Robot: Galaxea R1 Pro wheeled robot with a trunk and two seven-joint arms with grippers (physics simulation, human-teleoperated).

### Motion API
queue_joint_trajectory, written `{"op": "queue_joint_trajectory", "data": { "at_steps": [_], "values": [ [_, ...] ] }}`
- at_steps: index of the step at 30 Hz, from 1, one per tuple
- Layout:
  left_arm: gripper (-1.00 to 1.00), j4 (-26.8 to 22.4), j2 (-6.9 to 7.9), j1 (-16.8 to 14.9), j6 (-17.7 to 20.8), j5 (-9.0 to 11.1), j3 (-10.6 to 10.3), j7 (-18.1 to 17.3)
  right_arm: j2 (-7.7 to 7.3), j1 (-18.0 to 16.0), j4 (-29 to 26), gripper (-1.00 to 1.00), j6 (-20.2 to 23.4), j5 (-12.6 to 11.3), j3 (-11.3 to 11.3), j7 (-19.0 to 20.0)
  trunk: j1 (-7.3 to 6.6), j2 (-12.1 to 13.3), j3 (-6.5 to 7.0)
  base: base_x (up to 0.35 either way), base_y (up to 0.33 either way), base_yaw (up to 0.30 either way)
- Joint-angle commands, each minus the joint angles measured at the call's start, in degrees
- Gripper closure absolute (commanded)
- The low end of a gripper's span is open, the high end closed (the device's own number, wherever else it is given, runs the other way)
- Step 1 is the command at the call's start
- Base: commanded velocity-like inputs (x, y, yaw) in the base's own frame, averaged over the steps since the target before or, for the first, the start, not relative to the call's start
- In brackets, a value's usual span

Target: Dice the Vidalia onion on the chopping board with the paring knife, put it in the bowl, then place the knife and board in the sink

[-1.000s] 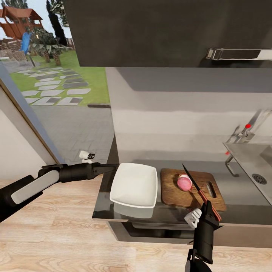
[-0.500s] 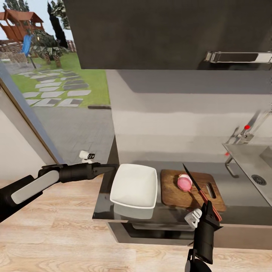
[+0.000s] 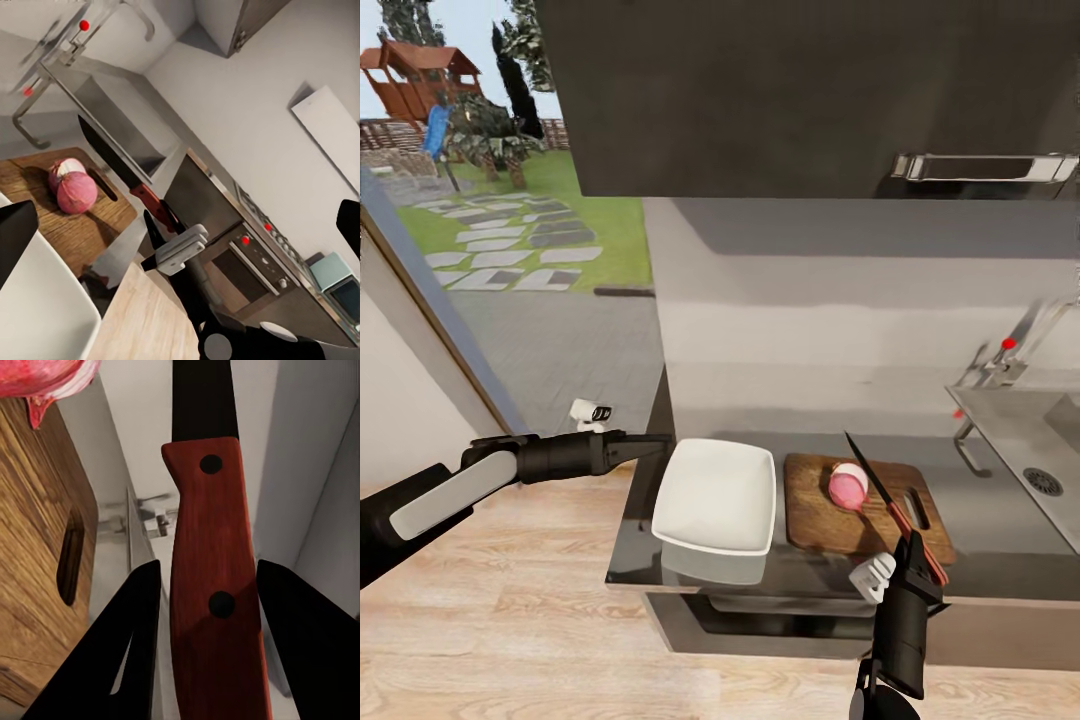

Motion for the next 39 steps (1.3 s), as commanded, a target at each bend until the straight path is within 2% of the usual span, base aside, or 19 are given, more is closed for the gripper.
{"op": "queue_joint_trajectory", "data": {
  "at_steps": [1, 24, 39],
  "values": [
    [-1.00, 0.0, 0.04, -0.1, 0.4, 0.6, -0.2, 0.0, 0.05, 0.0, 0.0, 1.00, 0.3, 0.5, -0.1, 0.1, 0.04, -0.1, -0.01, 0.000, 0.000, 0.000],
    [-1.00, 0.0, 0.07, -0.1, 0.8, 0.6, -0.2, -0.1, 0.05, 0.0, 0.0, 1.00, 0.2, 0.6, -0.1, 0.1, 0.04, -0.1, 1.74, -0.025, 0.017, 0.000],
    [-1.00, 0.0, 0.11, -0.1, 0.8, 0.7, -0.2, -0.1, 0.05, 0.0, 0.0, 1.00, 0.2, 0.6, -0.1, 0.1, 0.04, -0.1, 0.73, -0.003, 0.002, 0.000]
  ]
}}
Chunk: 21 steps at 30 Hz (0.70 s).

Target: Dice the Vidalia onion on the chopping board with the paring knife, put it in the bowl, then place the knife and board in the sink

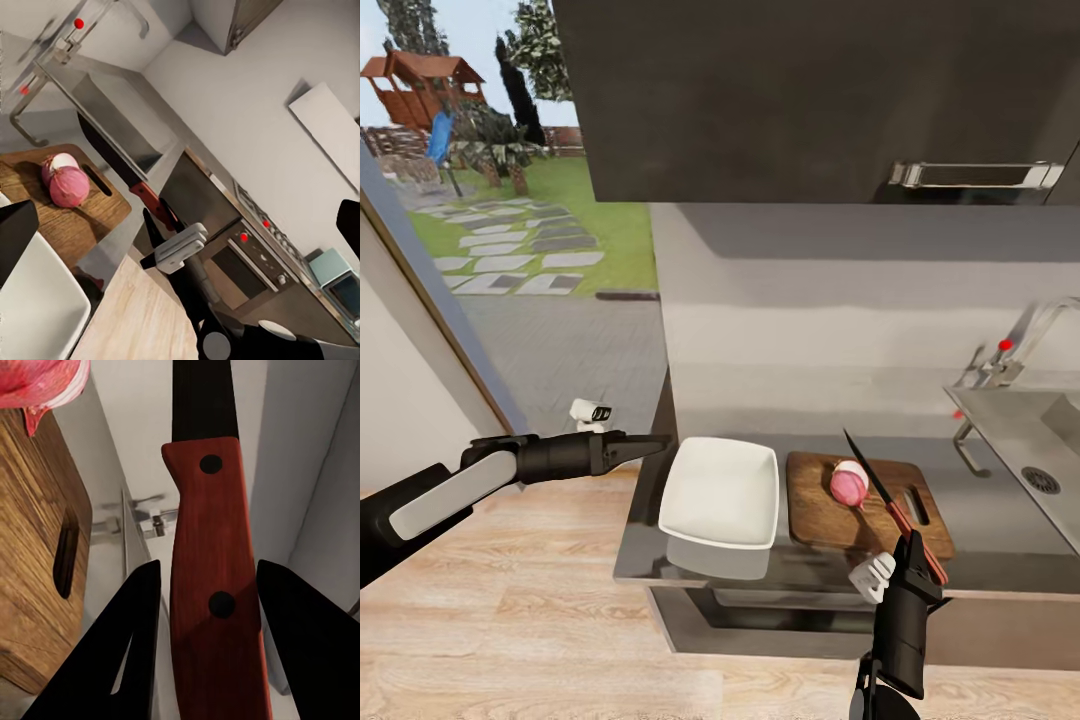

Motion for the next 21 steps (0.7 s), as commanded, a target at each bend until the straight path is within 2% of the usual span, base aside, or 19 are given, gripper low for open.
{"op": "queue_joint_trajectory", "data": {
  "at_steps": [1, 21],
  "values": [
    [-1.00, 0.0, 0.05, -0.1, 0.4, 0.6, -0.2, 0.0, 0.05, 0.0, 0.0, 1.00, 0.3, 0.5, -0.1, 0.1, 0.03, -0.1, -0.21, 0.000, 0.000, 0.000],
    [-1.00, 0.1, -0.03, -0.1, 0.4, 0.6, -0.2, 0.0, 0.05, 0.0, 1.0, 1.00, 0.2, 0.5, -0.1, 0.0, 0.03, -0.1, -2.07, 0.000, 0.000, 0.000]
  ]
}}
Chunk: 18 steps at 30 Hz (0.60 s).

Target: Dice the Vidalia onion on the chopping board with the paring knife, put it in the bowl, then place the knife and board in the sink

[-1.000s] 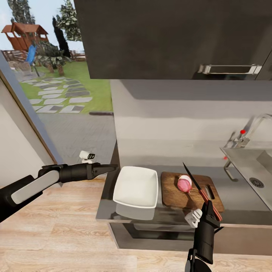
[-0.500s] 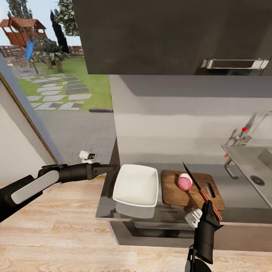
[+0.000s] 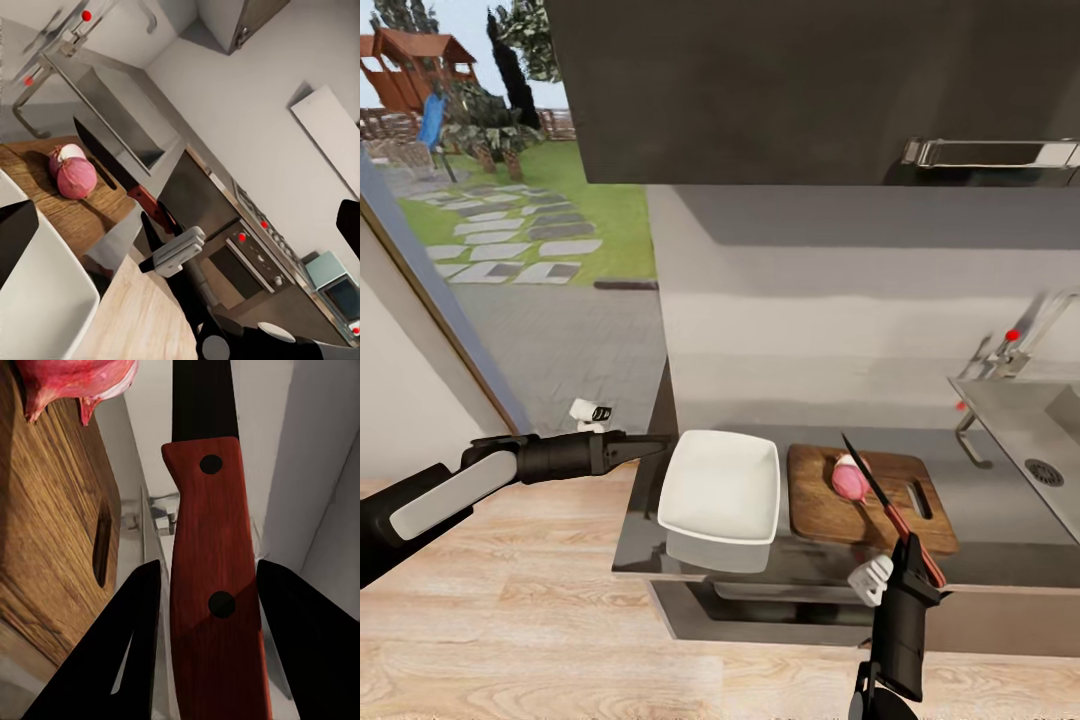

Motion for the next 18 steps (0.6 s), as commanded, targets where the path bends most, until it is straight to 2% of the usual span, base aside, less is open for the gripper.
{"op": "queue_joint_trajectory", "data": {
  "at_steps": [1, 18],
  "values": [
    [-1.00, 0.0, 0.04, -0.1, 0.4, 0.6, -0.2, 0.0, 0.05, 0.0, 0.0, 1.00, 0.3, 0.5, -0.1, 0.1, 0.03, -0.1, -0.20, 0.000, 0.000, 0.000],
    [-1.00, 0.3, 0.04, -0.1, 0.3, 0.6, -0.2, 0.0, 0.05, 0.0, 0.3, 1.00, 0.2, 0.5, -0.1, -0.8, 0.03, -0.1, -1.56, 0.000, 0.000, 0.000]
  ]
}}
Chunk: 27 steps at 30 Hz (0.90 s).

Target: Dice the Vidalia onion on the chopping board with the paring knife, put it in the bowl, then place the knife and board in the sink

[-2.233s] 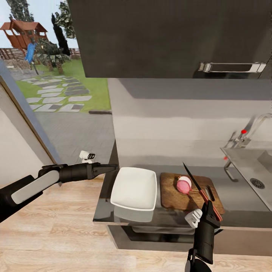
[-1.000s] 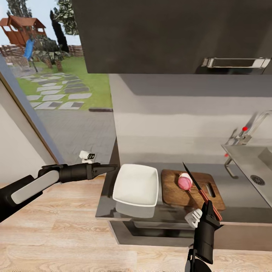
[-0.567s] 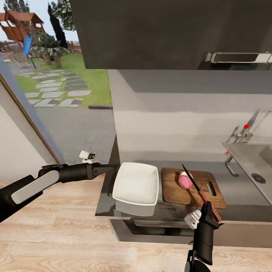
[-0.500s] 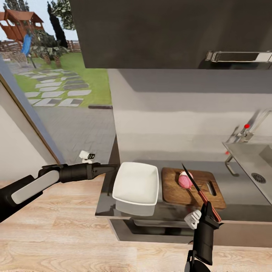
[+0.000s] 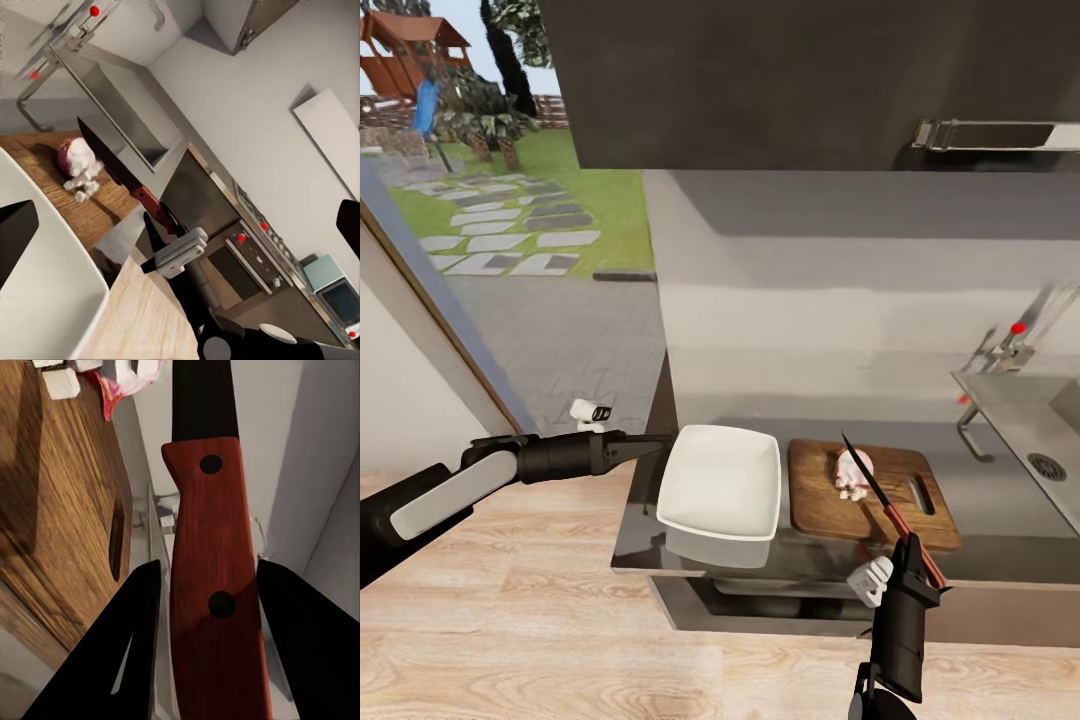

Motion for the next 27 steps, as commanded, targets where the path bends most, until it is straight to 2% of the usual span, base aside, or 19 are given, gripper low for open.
{"op": "queue_joint_trajectory", "data": {
  "at_steps": [1, 14, 27],
  "values": [
    [-1.00, 0.0, 0.05, -0.1, 0.4, 0.6, -0.2, 0.0, 0.05, 0.0, 0.0, 1.00, 0.3, 0.5, -0.1, 0.1, 0.03, -0.1, -0.11, 0.000, 0.000, 0.000],
    [-1.00, 0.0, 0.05, -0.1, 0.3, 0.6, -0.2, 0.0, 0.05, 0.0, 0.0, 1.00, 0.3, 0.5, -0.1, 0.1, 0.03, -0.1, -0.14, 0.000, 0.000, 0.000],
    [-1.00, 0.0, 0.05, -0.1, 0.2, 0.6, -0.2, 0.0, 0.05, 0.0, 0.0, 1.00, 0.3, 0.5, -0.1, 0.1, 0.03, -0.1, -1.17, 0.000, 0.000, 0.000]
  ]
}}
